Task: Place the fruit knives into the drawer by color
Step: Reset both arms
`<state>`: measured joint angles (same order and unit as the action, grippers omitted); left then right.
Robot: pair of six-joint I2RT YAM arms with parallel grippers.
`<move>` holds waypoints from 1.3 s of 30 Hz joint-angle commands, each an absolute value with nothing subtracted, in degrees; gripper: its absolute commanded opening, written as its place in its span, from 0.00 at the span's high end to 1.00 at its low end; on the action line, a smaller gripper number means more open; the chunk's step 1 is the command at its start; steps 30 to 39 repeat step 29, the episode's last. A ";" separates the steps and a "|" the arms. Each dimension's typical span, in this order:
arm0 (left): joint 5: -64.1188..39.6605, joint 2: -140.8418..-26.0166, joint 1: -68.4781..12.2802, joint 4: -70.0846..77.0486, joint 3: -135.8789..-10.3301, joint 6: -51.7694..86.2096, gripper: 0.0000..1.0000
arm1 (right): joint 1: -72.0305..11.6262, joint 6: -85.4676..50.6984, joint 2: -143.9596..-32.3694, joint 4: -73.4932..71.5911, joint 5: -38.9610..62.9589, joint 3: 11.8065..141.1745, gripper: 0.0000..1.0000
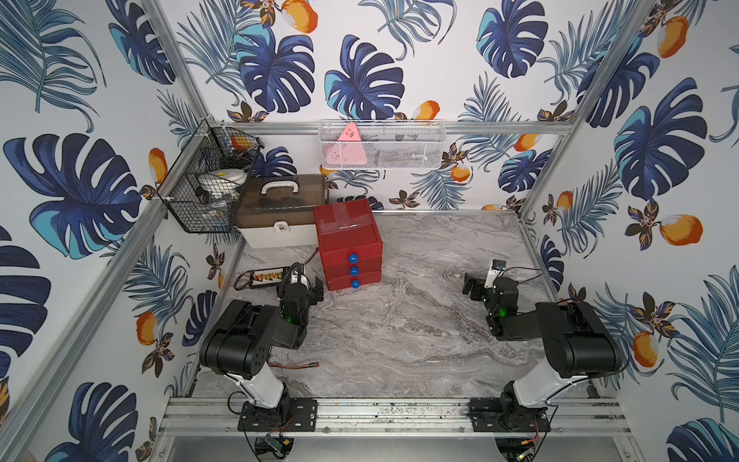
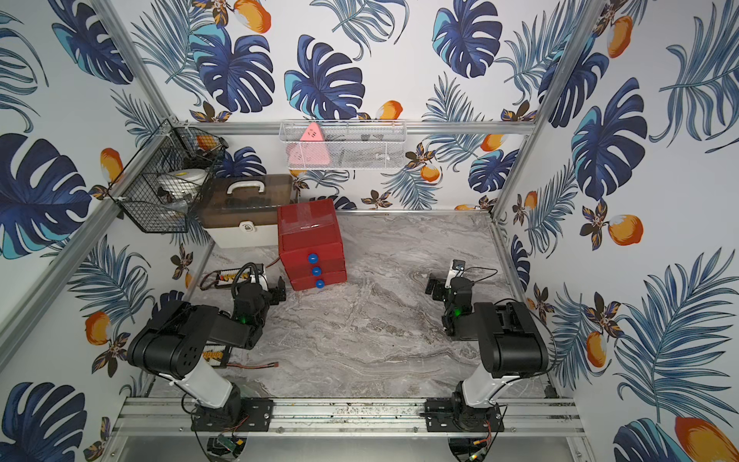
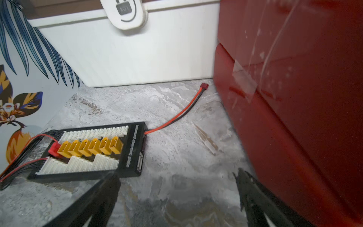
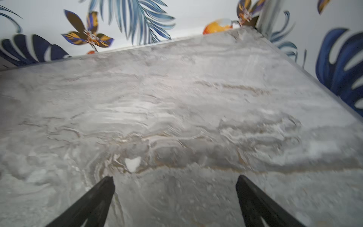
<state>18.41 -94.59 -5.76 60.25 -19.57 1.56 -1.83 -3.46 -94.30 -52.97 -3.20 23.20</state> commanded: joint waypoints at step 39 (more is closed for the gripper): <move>20.08 -94.76 -5.89 61.18 -20.13 1.93 0.01 | -2.37 -0.99 -94.83 -53.25 -1.66 23.82 0.00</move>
